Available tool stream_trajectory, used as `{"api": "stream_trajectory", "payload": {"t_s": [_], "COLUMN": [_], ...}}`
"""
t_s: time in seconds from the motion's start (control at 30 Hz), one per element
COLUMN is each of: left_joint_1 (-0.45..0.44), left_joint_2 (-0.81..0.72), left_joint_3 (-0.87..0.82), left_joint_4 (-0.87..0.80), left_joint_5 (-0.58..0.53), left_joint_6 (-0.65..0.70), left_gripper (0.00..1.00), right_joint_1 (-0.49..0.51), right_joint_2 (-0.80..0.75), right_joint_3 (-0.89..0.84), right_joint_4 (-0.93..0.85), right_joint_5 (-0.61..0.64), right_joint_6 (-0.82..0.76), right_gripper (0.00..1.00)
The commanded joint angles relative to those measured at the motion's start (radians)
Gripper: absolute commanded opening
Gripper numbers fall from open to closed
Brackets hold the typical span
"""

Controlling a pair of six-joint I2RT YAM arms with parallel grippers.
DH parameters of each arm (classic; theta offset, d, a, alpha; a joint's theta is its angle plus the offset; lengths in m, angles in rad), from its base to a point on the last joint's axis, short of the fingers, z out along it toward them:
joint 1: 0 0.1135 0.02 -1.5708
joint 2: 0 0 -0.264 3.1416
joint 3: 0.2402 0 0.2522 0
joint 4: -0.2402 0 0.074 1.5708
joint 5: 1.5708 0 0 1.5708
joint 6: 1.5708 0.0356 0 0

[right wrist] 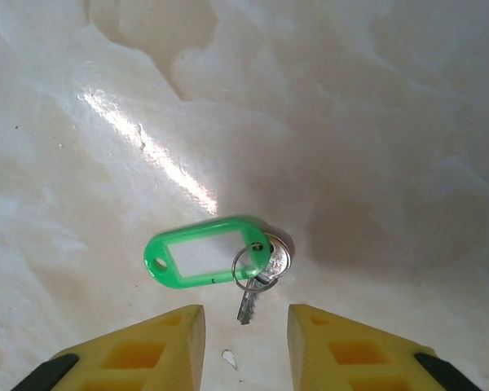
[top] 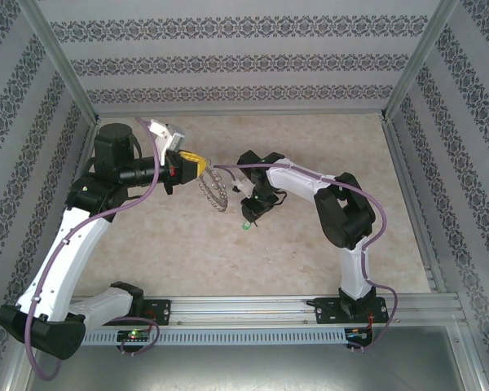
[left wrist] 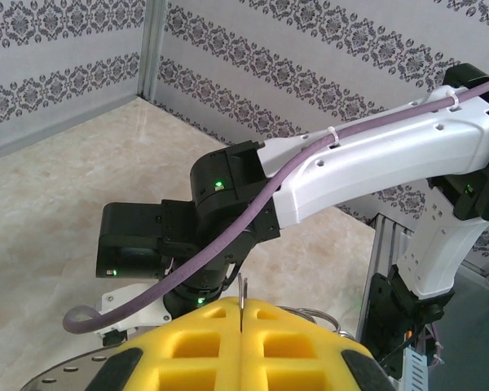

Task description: Put the keys on the keyring

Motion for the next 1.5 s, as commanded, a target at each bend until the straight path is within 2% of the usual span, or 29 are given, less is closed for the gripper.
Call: {"api": "stream_trajectory", "payload": {"t_s": [0.0, 0.53, 0.73, 1.03, 1.47], "left_joint_1": [0.015, 0.020, 0.020, 0.022, 0.024], "left_joint_2": [-0.021, -0.035, -0.032, -0.028, -0.023], "left_joint_3": [0.039, 0.040, 0.042, 0.043, 0.042], "left_joint_4": [-0.002, -0.031, -0.024, -0.002, 0.012], "left_joint_5": [0.006, 0.002, 0.007, 0.012, 0.014], "left_joint_6": [-0.020, -0.021, -0.024, -0.035, -0.045], "left_gripper": [0.00, 0.00, 0.00, 0.00, 0.00], "right_joint_1": [0.016, 0.045, 0.048, 0.049, 0.047], "right_joint_2": [0.021, 0.069, 0.074, 0.079, 0.038], "right_joint_3": [0.015, 0.038, 0.039, 0.041, 0.049], "right_joint_4": [-0.014, -0.029, -0.032, -0.034, -0.041], "right_joint_5": [-0.001, 0.059, 0.080, 0.098, 0.098], "right_joint_6": [-0.012, -0.017, -0.023, -0.029, -0.035], "right_gripper": [0.33, 0.36, 0.31, 0.16, 0.08]}}
